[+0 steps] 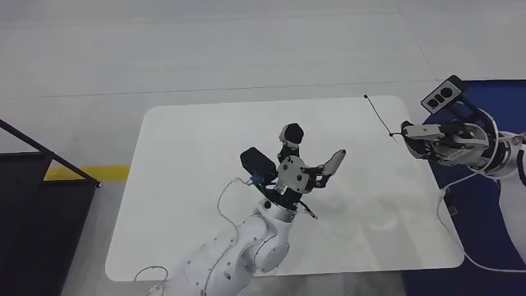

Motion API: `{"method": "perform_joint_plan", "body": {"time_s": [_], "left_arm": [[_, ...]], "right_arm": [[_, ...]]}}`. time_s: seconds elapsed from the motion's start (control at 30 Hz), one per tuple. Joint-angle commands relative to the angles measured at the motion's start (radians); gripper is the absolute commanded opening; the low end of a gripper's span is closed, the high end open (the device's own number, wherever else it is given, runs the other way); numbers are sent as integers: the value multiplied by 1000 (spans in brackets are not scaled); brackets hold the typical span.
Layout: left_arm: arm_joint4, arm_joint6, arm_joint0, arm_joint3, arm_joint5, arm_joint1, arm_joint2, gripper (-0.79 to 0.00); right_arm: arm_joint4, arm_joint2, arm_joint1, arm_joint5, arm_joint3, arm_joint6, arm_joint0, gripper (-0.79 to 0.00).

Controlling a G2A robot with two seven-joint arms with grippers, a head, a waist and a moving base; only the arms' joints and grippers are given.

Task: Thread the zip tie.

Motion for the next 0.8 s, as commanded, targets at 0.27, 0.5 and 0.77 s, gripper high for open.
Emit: {"method": "perform_joint_plan", "body": {"time_s": [0.27,0.5,0.77], "left_arm": [[27,-82,3,0,-27,3,10,0],[-110,-658,34,-174,-72,27,-54,0],[-308,-928,77,-298,-68,44,-131,0]], "right_arm": [[0,0,0,0,0,0,0,-785],[0,0,0,0,0,0,0,-785],[0,0,0,0,0,0,0,-785]]}}
